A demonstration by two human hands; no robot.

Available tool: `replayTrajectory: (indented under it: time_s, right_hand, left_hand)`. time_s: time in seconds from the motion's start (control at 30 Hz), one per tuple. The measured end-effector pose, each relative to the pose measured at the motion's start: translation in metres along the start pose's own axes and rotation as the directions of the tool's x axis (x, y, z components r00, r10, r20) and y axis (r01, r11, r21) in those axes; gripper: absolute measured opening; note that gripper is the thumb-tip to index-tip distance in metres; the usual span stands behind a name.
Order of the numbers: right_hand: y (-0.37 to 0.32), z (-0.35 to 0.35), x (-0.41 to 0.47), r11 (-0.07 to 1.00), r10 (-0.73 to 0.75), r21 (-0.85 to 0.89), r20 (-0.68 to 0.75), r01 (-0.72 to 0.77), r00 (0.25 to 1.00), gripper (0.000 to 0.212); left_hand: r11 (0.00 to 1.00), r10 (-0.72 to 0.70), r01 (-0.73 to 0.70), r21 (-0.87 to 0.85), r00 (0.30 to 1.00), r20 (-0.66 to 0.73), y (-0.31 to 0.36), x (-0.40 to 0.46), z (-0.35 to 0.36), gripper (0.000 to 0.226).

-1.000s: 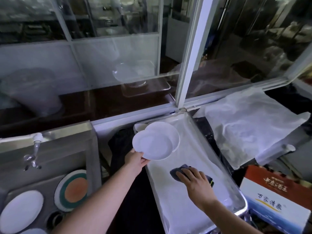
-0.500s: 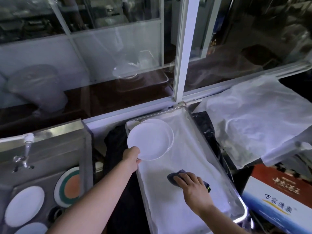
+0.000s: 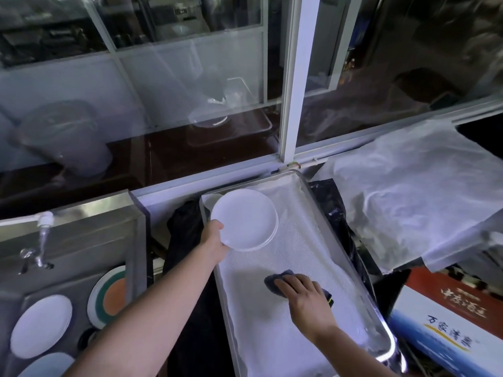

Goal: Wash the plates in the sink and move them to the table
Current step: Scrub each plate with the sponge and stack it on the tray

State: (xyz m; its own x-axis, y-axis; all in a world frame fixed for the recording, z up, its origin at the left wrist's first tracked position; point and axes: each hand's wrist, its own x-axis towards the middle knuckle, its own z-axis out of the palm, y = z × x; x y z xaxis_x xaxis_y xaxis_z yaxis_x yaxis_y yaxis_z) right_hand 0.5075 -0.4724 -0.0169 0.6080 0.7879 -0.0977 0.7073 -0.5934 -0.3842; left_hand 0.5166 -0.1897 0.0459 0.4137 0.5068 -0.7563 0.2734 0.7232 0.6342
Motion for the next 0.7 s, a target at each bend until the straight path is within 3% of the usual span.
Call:
replayTrajectory:
  time_s: [0.33,0.5,0.7]
  right_hand:
    - [-0.020,-0.001,0.000,0.999,-0.011,-0.042,0.018,0.012,1.000,0.076]
    - [-0.064,-0.006,0.004,0.996,-0.047,-0.078,0.013,0.047,0.999,0.076]
    - [-0.156,0.011,0.006,0.986,-0.110,-0.123,0.028,0.113,0.994,0.076]
  left_hand:
    - [0.978,-0.027,0.028,0.208,1.000,-0.008,-0.012,-0.016,-0.050,0.006]
    - [0.974,-0.083,0.067,0.215,0.994,0.068,-0.012,-0.043,-0.101,0.026]
    - [0.946,-0.097,0.044,0.323,0.984,0.150,-0.015,-0.068,-0.211,0.027]
